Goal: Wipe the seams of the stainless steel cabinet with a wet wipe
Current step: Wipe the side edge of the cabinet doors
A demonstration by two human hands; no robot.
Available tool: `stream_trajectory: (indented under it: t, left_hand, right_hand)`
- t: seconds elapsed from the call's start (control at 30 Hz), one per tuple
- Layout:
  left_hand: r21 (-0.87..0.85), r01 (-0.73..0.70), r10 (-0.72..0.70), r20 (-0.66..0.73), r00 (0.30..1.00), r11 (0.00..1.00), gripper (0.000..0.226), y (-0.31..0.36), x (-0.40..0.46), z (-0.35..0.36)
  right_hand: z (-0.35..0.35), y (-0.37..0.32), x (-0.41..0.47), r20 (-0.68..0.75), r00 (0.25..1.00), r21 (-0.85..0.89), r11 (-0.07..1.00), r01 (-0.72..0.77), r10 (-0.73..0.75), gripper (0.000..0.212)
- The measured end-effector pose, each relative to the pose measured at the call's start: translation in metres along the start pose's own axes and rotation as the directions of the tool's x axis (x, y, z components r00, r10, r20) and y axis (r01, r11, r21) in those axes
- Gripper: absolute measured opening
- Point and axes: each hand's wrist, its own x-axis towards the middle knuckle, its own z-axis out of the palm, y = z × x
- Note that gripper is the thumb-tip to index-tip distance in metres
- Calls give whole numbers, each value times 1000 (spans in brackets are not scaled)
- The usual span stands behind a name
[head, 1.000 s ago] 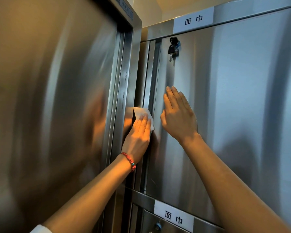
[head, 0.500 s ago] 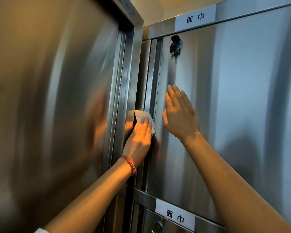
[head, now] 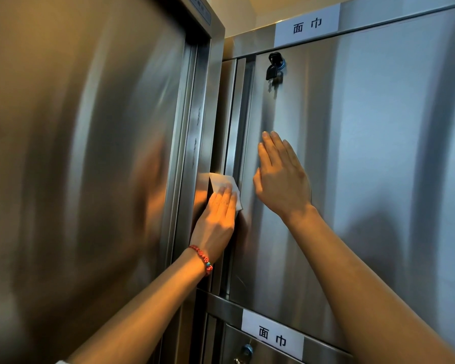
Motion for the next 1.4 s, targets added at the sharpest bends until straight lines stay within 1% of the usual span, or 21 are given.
stream_trajectory:
  t: [0.17,0.4,0.5,0.6,0.67,0.73,0.83,0.93,1.07,1.3,1.4]
  left_hand:
    - [-2,-17,17,-1,1000,1000,39,2,-7,-4]
    - [-31,-26,26,11,1000,999,48,10,-26,-9]
    - [-25,-29,28,-7,1000,999,46,14,-36,-9]
    - [-17,-29,29,-1,1000,999,50,17,-46,-8]
    - [-25,-44,44,-2,999,999,42,19,-50,-8]
    - [-39,-47,47,0,999,998,39,18,-48,-8]
    - [-35,-35,35,17,999,999,42,15,-38,-9]
    - [-37,-25,26,15,1000,999,38,12,-30,-8]
    - [-22,-22,22,11,1000,1000,38,16,-39,-5]
    - [-43,-30,31,16,999,999,39,12,-35,-8]
    - [-23,-8,9,30,1000,1000,49,12,-30,-7]
  right_hand:
    - [0,0,0,3,1000,3,1000,2,-2,56]
    - [-1,0,-1,5,1000,1,1000,4,-4,56]
    - [-1,-1,-1,-1,1000,-4,1000,2,-2,55]
    - [-1,-1,-1,5,1000,-6,1000,5,-5,56]
    - [-1,0,-1,8,1000,-6,1000,3,-3,56]
    - [-2,0,-1,11,1000,-7,1000,4,-3,56]
    - [-2,0,-1,12,1000,-9,1000,7,-7,56]
    - [-2,0,-1,15,1000,-15,1000,9,-8,56]
    - [-2,0,-1,16,1000,-15,1000,10,-10,56]
    - [-1,0,-1,21,1000,-19,1000,6,-6,56]
    - [-1,0,-1,11,1000,-19,1000,4,-4,56]
